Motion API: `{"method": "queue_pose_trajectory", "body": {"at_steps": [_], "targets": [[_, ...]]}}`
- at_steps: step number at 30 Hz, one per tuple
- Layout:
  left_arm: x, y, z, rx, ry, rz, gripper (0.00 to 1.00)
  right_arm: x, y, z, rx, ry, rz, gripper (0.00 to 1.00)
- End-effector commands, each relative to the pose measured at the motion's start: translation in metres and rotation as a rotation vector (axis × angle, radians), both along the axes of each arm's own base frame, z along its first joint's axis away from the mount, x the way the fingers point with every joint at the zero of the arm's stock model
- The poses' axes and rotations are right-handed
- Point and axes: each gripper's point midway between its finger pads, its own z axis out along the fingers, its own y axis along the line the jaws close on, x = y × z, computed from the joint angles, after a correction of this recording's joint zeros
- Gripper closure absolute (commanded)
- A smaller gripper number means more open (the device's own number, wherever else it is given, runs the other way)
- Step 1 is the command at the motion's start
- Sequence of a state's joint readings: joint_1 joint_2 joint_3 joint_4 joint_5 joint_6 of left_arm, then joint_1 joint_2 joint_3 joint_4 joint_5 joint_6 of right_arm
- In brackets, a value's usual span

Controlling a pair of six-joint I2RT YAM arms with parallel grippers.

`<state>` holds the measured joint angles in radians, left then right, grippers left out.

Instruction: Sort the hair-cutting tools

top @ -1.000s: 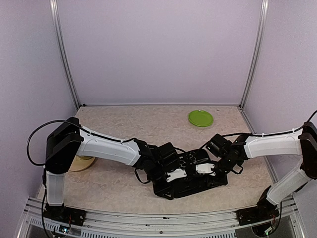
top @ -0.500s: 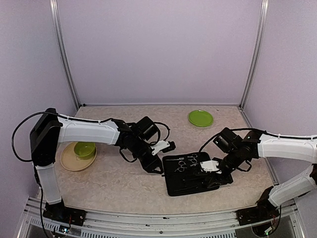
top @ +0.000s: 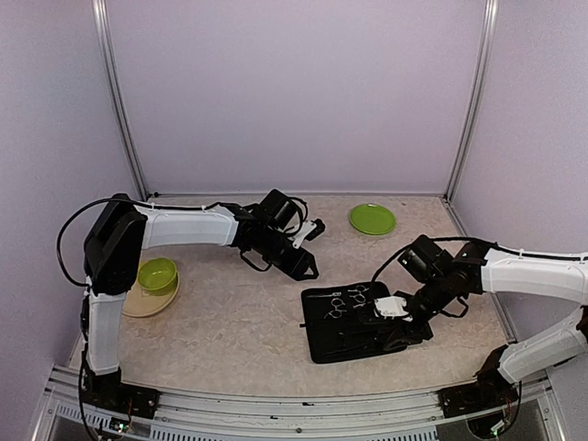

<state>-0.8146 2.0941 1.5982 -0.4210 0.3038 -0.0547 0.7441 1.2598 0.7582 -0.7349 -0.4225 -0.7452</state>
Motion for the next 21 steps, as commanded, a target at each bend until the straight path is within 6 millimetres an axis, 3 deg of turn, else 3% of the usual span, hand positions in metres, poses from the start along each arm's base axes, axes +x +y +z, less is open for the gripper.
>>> {"method": "queue_pose_trajectory", "body": {"at_steps": [1, 5, 12, 21], "targets": [[0.005, -0.012, -0.011, -0.026, 0.006, -0.02, 0.52, -0.003, -0.003, 0.0, 0.007, -0.016, 0.024, 0.56], [-0.006, -0.024, -0.015, -0.024, -0.056, -0.134, 0.54, -0.001, -0.004, 0.0, 0.014, -0.043, 0.015, 0.56], [-0.002, -0.025, -0.057, 0.18, -0.142, -0.16, 0.57, -0.001, -0.004, -0.004, 0.016, -0.03, -0.004, 0.57], [0.0, -0.022, -0.075, 0.267, -0.166, -0.173, 0.73, -0.004, -0.003, -0.006, 0.023, -0.02, 0.001, 0.6]]}}
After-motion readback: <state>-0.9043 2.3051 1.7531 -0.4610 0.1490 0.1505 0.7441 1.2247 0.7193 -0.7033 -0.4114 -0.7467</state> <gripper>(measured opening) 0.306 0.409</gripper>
